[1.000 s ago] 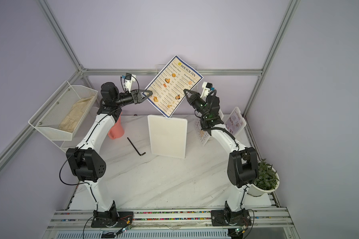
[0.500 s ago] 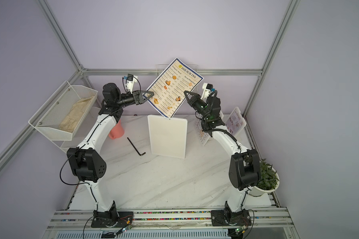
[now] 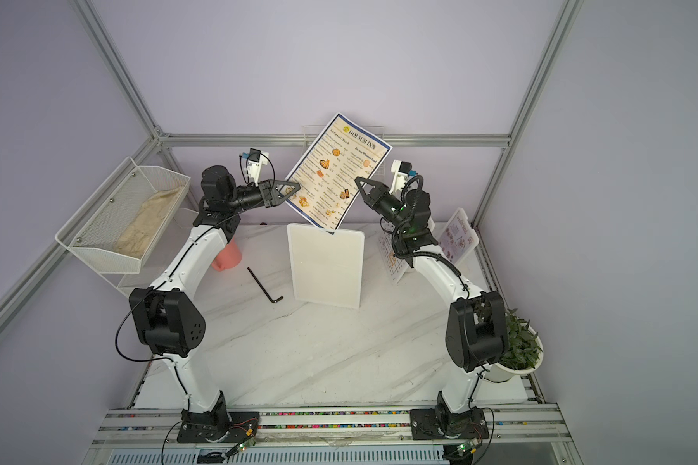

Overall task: Insert the menus into the narrow rack
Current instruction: Insert the menu into the narrow rack.

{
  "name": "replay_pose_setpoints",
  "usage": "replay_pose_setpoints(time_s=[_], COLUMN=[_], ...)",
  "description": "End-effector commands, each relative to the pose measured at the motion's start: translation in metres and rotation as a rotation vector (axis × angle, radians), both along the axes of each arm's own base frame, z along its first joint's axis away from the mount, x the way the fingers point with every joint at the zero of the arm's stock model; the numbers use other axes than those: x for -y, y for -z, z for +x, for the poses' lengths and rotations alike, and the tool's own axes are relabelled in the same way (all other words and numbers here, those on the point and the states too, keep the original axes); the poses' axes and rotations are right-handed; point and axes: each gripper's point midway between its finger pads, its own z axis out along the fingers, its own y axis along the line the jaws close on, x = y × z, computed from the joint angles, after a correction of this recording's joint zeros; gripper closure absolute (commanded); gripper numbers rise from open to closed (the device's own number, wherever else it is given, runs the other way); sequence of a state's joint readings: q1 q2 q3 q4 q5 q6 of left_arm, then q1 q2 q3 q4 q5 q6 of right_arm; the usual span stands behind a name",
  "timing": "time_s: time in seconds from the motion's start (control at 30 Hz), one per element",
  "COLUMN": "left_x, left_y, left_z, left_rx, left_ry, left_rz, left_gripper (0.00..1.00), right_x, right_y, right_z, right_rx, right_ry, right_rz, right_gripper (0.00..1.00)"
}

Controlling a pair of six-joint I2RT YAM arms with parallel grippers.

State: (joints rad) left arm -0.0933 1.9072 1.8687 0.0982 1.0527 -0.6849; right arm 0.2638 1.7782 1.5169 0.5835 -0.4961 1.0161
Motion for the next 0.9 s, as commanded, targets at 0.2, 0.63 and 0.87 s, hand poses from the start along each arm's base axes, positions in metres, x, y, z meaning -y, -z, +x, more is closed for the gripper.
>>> replay_pose_setpoints(time_s=[0.2, 0.63, 0.87], left_x=[0.005, 0.013, 0.015], left_y=[-0.028, -0.029, -0.030], left_z=[-0.025, -0.031, -0.035], left_rx=[0.078, 0.083, 0.088], left_ry=[0.035, 0.069, 0.091], left_rz=[-0.018, -0.019, -0.018], left_gripper=[0.46, 0.46, 0.45], right_x=[0.011, 0.026, 0.032], right_y=[-0.016, -0.009, -0.005], right_z=[-0.017, -0.015, -0.015], right_rx=[0.074, 0.081, 0.097], right_ry=[-0.035, -0.065, -0.091], right_rz=[-0.005, -0.037, -0.070], right_gripper=[1.00, 1.00, 1.00])
